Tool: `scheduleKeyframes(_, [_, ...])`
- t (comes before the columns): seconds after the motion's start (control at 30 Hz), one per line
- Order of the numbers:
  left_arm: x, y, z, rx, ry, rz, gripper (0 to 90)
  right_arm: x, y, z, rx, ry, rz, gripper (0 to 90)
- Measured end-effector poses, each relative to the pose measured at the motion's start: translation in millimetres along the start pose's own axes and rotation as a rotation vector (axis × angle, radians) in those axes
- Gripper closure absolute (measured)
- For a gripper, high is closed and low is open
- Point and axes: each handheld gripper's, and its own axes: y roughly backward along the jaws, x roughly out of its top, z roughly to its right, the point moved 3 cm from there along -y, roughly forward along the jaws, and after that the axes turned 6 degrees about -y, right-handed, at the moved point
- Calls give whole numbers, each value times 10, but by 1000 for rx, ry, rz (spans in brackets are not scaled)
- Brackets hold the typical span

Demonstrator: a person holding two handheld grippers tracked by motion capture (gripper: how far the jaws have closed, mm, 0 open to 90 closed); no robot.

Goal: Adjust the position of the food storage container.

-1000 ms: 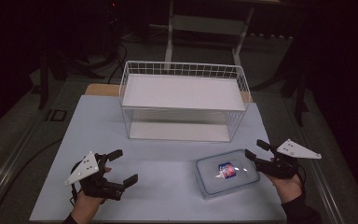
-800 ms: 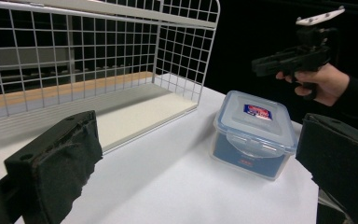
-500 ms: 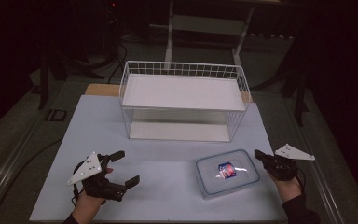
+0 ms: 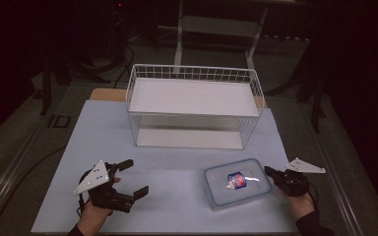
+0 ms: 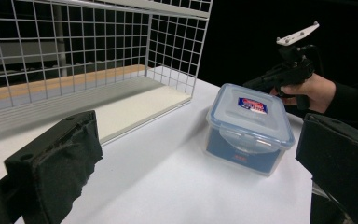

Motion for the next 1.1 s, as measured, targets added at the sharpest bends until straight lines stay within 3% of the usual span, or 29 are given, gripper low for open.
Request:
scheduleKeyframes(0.13, [1, 1, 3, 0, -2, 0, 0, 13, -45, -184, 51, 12, -15, 900])
scheduleKeyframes(0.43, [-3, -2, 1, -3, 1, 1, 0, 60, -53, -424, 126, 38, -21, 900])
scheduleKeyframes(0.57, [-7, -4, -2, 1, 0, -2, 0, 133, 21, -551, 149, 58, 20, 900])
scheduleKeyframes(0.63, [-5, -4, 0, 0, 0, -1, 0, 174, 81, -698, 204, 75, 38, 900])
scheduleKeyframes(0.67, [-5, -4, 0, 0, 0, -1, 0, 174, 81, -698, 204, 75, 38, 900])
scheduleKeyframes(0.77, [-4, -3, 1, -1, -1, -1, 0, 200, 152, -1037, 315, 122, 41, 900])
scheduleKeyframes(0.9, [-2, -1, -1, 0, -2, 0, 0, 114, 137, -1349, 428, 158, -11, 900])
scheduleKeyframes(1.1, [-1, -1, -1, 1, -6, -1, 0, -84, 26, -1682, 526, 234, -117, 900])
